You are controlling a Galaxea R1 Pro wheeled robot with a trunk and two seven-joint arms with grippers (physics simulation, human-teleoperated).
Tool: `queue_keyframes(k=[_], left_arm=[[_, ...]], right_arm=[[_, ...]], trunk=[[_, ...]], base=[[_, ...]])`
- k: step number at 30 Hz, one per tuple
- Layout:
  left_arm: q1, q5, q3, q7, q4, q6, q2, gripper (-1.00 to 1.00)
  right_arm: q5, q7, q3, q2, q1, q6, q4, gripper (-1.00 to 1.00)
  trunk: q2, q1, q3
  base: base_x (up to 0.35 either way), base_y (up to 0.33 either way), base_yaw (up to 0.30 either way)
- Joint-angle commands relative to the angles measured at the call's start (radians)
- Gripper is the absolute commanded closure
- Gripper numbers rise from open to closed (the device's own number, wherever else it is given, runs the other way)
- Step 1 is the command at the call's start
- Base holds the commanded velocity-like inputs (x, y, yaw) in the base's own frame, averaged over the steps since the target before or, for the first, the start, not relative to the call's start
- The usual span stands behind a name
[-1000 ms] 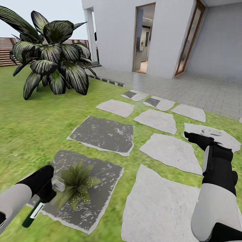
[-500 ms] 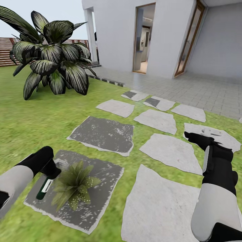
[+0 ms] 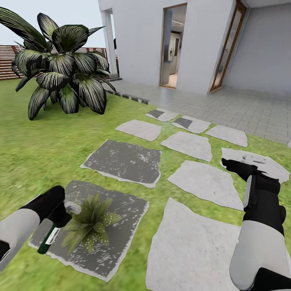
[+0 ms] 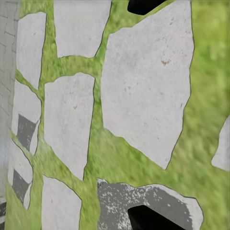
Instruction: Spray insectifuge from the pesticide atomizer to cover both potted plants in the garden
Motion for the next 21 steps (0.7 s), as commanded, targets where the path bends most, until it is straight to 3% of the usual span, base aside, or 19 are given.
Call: queue_keyframes(k=[1, 5, 14, 18, 21], left_arm=[[0.010, -0.010, -0.016, -0.010, -0.002, 0.001, 0.001, 1.00], [0.037, -0.010, -0.084, -0.010, 0.001, 0.001, 0.001, 1.00], [0.049, -0.010, -0.094, -0.010, 0.007, 0.001, 0.005, 1.00], [0.104, -0.010, -0.099, -0.010, 0.008, 0.001, 0.004, 1.00], [0.122, -0.010, -0.122, -0.010, 0.009, 0.001, 0.004, 1.00]], right_arm=[[0.010, 0.009, -0.002, 0.000, -0.001, 0.003, -0.001, -1.00], [0.010, 0.009, -0.002, 0.000, -0.001, 0.003, -0.001, -1.00], [0.010, 0.009, -0.002, 0.000, -0.001, 0.003, -0.001, -1.00], [0.010, 0.009, -0.002, 0.000, -0.001, 0.003, -0.001, -1.00], [0.010, 0.009, -0.002, 0.000, -0.001, 0.003, -0.002, -1.00]], trunk=[[0.000, 0.000, -0.001], [0.000, 0.000, -0.001], [0.000, 0.000, -0.001], [0.000, 0.000, -0.001], [0.000, 0.000, -0.001]], base=[[0.000, 0.000, 0.000], [0.000, 0.000, 0.000], [0.000, 0.000, 0.000], [0.000, 0.000, 0.000], [0.000, 0.000, 0.000]])
